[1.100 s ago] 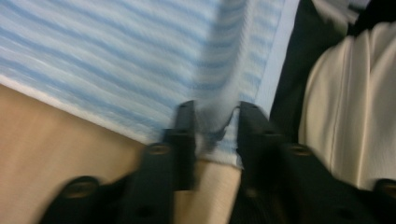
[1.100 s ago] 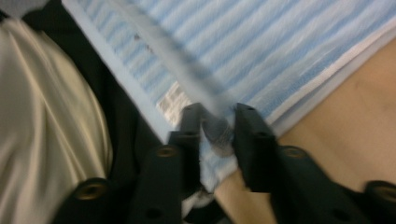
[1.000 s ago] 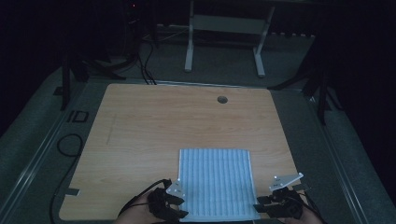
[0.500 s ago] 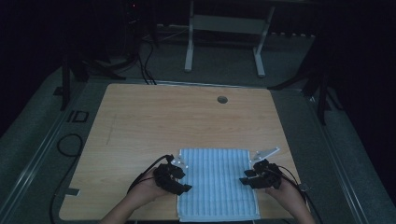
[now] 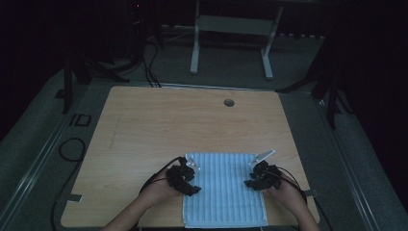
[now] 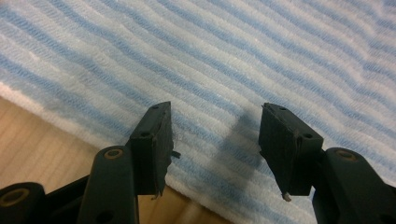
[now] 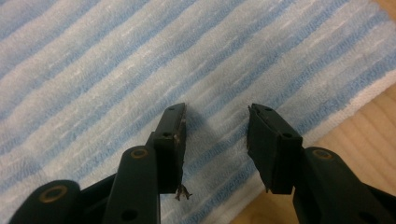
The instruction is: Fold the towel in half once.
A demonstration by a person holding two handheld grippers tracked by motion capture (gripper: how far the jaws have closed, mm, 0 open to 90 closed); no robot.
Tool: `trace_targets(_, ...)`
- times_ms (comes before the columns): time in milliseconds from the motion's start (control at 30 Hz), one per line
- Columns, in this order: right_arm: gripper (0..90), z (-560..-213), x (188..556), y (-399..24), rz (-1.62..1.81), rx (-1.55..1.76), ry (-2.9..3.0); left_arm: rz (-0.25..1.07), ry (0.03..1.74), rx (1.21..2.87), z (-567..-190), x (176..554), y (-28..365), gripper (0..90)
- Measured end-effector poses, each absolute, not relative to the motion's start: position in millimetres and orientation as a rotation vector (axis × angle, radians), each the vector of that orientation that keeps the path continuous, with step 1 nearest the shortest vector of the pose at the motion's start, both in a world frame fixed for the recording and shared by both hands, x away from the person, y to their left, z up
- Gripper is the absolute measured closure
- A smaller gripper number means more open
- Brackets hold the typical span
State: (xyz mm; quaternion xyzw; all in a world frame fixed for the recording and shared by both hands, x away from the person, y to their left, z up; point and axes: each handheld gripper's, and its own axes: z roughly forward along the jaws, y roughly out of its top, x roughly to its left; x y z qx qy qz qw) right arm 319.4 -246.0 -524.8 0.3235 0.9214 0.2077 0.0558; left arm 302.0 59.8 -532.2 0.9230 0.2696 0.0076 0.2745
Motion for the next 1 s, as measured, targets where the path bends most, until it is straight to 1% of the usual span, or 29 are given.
trace_targets(33, 56.7, -525.2, 321.1, -245.4, 0.633, 0.984, 2.791, 0.038, 0.733, 2.478, -532.7, 303.8, 60.6, 44.8)
trace_targets(333, 55.5, -524.8, 345.2, -235.1, 0.598, 0.980, 2.786, 0.027, 0.767, 2.459, -533.1, 322.1, 68.8, 44.8)
trace_targets(467, 54.8, -525.4, 355.9, -229.1, 0.615, 0.994, 2.775, 0.054, 0.789, 2.462, -533.0, 334.8, 74.3, 44.8)
trace_targets(733, 53.8, -527.8, 368.1, -222.7, 0.685, 1.019, 2.748, 0.067, 0.828, 2.448, -533.3, 350.0, 84.7, 44.9)
trace_targets(833, 50.9, -527.8, 369.7, -220.8, 0.681, 1.011, 2.755, 0.070, 0.832, 2.452, -532.6, 350.0, 85.0, 44.7)
trace_targets(900, 46.3, -525.5, 368.9, -218.2, 0.681, 1.044, 2.756, 0.074, 0.843, 2.449, -527.9, 350.1, 87.2, 44.0)
trace_targets(1000, 46.4, -509.8, 367.6, -218.7, 0.728, 0.984, 2.733, 0.114, 0.874, 2.409, -514.9, 354.0, 95.3, 43.4)
